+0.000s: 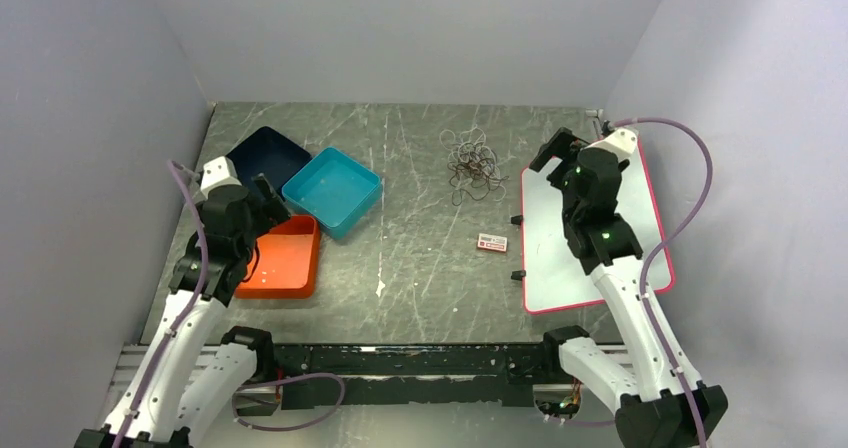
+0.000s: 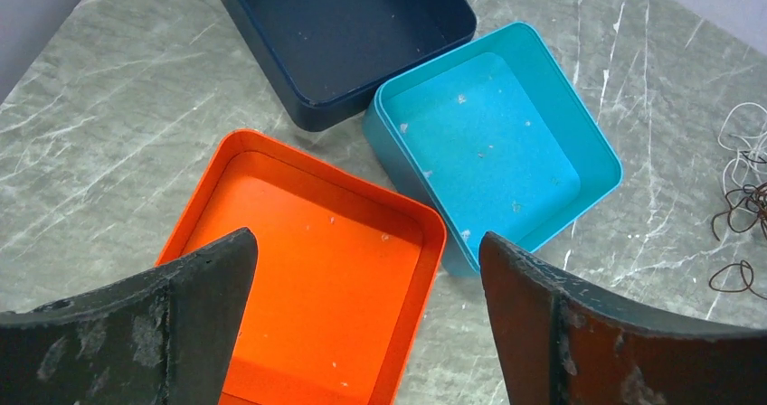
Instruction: Untangle the cables
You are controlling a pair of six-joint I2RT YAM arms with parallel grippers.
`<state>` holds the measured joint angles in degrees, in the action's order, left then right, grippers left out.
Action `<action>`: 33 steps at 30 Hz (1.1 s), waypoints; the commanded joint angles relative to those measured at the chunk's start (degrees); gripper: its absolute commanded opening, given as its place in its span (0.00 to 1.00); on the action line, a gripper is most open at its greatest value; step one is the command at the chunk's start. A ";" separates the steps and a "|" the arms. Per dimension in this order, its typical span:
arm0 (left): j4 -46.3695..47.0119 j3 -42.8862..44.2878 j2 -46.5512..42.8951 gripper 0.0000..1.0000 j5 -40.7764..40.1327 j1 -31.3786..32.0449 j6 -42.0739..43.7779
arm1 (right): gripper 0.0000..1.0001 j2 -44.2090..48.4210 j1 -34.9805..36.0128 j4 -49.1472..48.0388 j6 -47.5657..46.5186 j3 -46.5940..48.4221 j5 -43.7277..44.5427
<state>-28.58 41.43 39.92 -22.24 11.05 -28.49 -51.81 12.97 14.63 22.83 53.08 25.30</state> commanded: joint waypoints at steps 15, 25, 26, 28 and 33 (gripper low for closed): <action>2.69 5.08 6.56 0.99 -1.37 1.71 2.34 | 1.00 -5.37 -7.47 1.46 3.09 6.47 -14.88; 4.92 3.47 7.08 1.00 1.53 1.88 3.67 | 0.99 -15.12 -7.73 7.99 -1.18 13.36 -26.91; 5.21 3.29 7.30 1.00 1.89 1.89 3.70 | 0.99 -16.95 -7.77 9.18 -1.95 14.59 -27.91; 5.94 3.06 7.73 1.00 3.30 1.92 3.78 | 0.98 -21.17 -7.66 10.63 -3.34 16.78 -29.99; 6.83 2.23 9.09 0.97 8.14 1.96 3.01 | 0.98 -33.13 -6.41 14.57 -7.58 24.22 -31.86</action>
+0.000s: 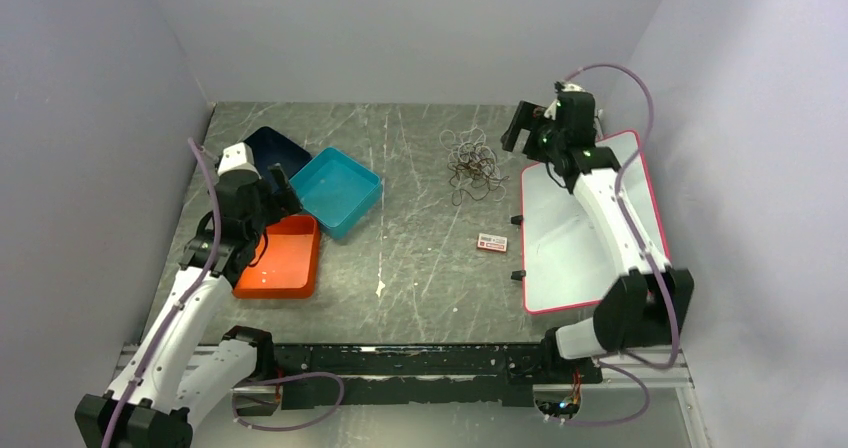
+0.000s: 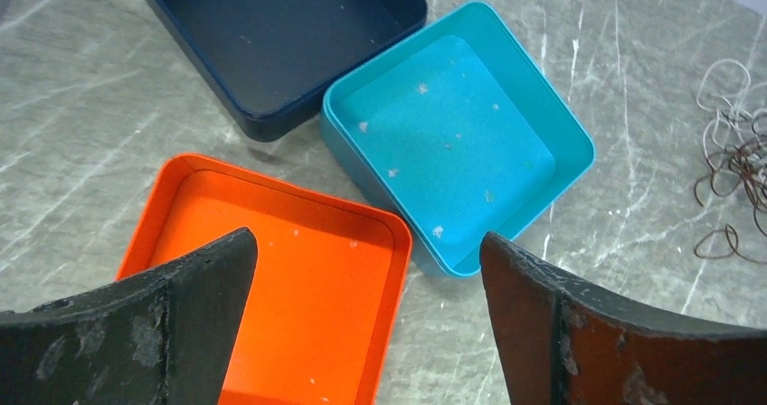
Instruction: Untangle the cables
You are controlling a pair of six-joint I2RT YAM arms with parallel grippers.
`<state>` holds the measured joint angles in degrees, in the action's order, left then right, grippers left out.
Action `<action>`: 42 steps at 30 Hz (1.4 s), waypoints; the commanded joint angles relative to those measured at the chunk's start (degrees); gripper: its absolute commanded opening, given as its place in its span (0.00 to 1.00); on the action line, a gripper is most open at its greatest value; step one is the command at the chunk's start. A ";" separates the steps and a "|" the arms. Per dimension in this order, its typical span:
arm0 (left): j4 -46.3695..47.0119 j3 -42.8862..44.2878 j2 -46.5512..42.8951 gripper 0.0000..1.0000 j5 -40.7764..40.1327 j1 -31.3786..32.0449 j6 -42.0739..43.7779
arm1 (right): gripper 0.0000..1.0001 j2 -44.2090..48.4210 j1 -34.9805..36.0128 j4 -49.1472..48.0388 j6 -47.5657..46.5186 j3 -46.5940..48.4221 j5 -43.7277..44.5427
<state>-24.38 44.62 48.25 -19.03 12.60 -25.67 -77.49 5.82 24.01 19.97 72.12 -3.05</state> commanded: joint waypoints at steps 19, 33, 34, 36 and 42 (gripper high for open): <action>-1.75 0.21 -3.79 0.95 -0.39 0.47 2.47 | 1.00 -39.66 9.05 -2.39 -4.78 21.67 7.73; -0.93 0.32 -1.30 0.93 1.00 0.50 2.66 | 0.95 -55.20 10.52 3.65 -8.55 37.49 10.70; -0.81 0.25 -1.42 0.93 0.82 0.50 2.72 | 0.92 -55.48 10.79 3.75 -8.81 37.70 10.68; -0.67 0.12 -1.64 0.93 0.76 0.45 2.73 | 0.85 -55.82 11.36 3.82 -9.41 37.64 10.53; -1.11 0.34 -1.30 0.93 0.53 0.50 2.76 | 0.70 -54.59 13.09 4.78 -10.81 34.63 9.60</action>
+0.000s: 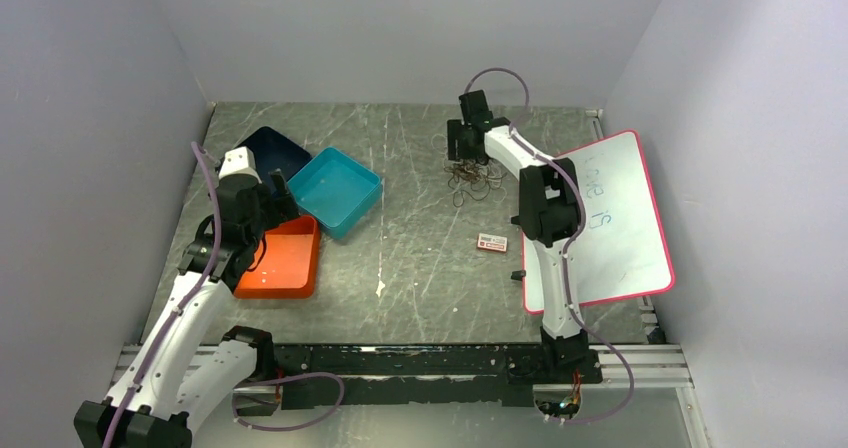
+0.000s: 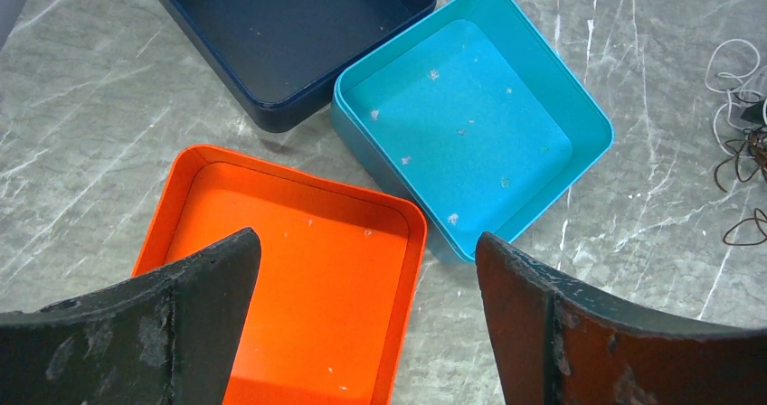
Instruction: Untangle the cables
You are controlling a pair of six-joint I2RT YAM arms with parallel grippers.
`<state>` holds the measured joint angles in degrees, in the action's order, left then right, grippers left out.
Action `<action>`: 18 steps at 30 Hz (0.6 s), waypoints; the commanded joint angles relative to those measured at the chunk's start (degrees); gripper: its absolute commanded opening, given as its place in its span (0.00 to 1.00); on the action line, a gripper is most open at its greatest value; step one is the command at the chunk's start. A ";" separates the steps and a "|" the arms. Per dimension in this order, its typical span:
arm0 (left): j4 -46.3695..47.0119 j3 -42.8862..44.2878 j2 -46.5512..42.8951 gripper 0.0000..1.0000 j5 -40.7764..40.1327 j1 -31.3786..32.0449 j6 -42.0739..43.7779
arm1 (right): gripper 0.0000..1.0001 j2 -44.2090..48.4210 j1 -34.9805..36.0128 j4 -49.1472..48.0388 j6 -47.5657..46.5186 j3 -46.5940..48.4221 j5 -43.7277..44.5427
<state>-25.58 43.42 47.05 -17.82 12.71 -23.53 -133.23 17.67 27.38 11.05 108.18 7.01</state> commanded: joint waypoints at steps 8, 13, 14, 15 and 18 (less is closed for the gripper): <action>0.53 1.56 0.47 0.92 0.02 0.39 0.76 | 0.58 8.75 5.05 1.12 -3.29 -12.87 -4.33; 0.78 1.51 0.68 0.92 0.54 0.39 0.90 | 0.53 14.51 8.58 0.45 -4.45 -20.13 -6.33; 0.87 1.55 0.68 0.92 0.63 0.36 0.96 | 0.53 16.09 9.63 0.37 -4.86 -21.36 -6.43; 0.99 1.51 0.80 0.92 0.88 0.34 0.95 | 0.52 17.03 10.20 0.50 -5.41 -22.57 -6.68; 1.16 1.50 0.96 0.92 1.31 0.38 0.98 | 0.52 20.33 14.65 0.93 -6.56 -25.46 -7.26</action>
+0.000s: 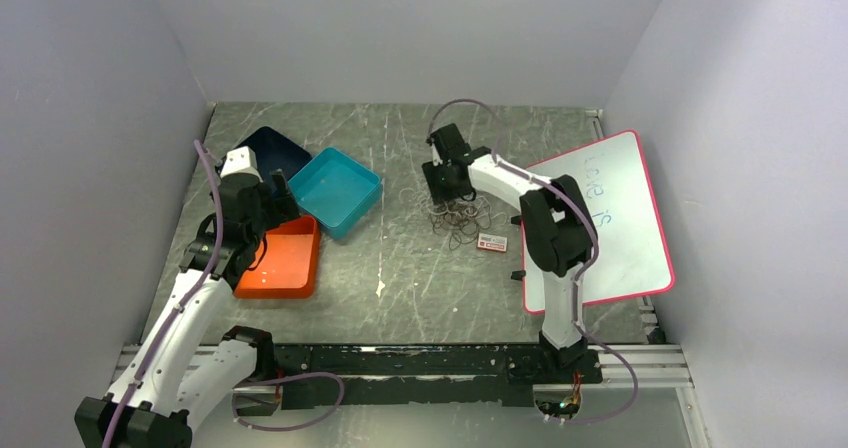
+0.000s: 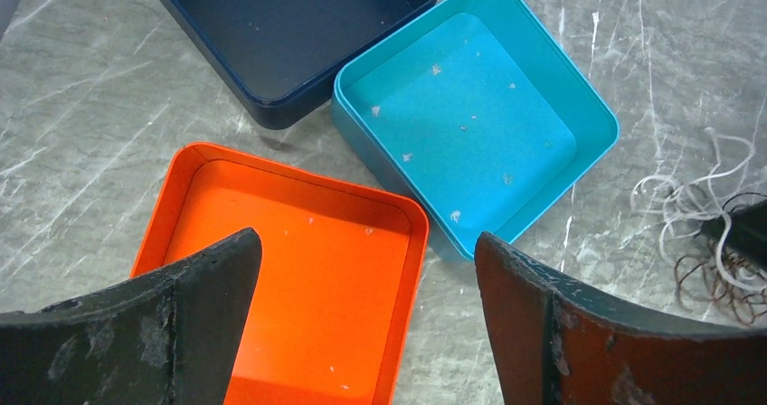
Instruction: Untangle the cables
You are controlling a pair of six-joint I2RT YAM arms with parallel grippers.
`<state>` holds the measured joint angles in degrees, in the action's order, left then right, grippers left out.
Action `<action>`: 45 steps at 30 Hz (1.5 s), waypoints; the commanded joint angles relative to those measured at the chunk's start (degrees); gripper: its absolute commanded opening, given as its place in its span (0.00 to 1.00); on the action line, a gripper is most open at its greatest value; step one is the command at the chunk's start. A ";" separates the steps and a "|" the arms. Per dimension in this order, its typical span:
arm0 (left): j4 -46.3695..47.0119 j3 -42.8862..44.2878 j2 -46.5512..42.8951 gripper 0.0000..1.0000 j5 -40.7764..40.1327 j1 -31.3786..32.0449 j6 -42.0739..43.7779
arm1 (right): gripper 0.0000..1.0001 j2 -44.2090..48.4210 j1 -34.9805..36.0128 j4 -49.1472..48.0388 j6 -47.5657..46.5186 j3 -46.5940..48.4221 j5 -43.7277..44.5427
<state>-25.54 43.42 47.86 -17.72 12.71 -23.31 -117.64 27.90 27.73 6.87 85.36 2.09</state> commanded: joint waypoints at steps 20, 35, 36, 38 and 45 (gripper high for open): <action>2.66 0.21 -1.30 0.90 2.64 0.39 1.68 | 0.67 14.46 24.57 0.76 0.09 -7.49 0.69; 1.15 -0.79 -7.68 0.96 -3.61 0.32 -6.84 | 0.88 23.47 24.50 -2.32 6.46 -9.85 8.42; 1.47 -0.95 -8.03 0.97 -3.31 0.38 -6.54 | 0.87 22.51 24.61 -2.40 7.53 -9.08 8.41; 2.09 -1.02 -7.77 0.99 -2.27 0.39 -5.55 | 0.87 20.08 24.73 -2.69 9.00 -6.90 8.17; -2.07 1.63 -2.47 0.99 7.45 0.39 -1.04 | 0.76 11.95 24.86 -4.94 11.66 1.38 4.65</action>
<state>-25.28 43.29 42.78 -16.93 12.73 -27.18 -102.21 52.58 25.34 16.16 81.45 8.67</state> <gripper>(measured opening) 0.994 0.797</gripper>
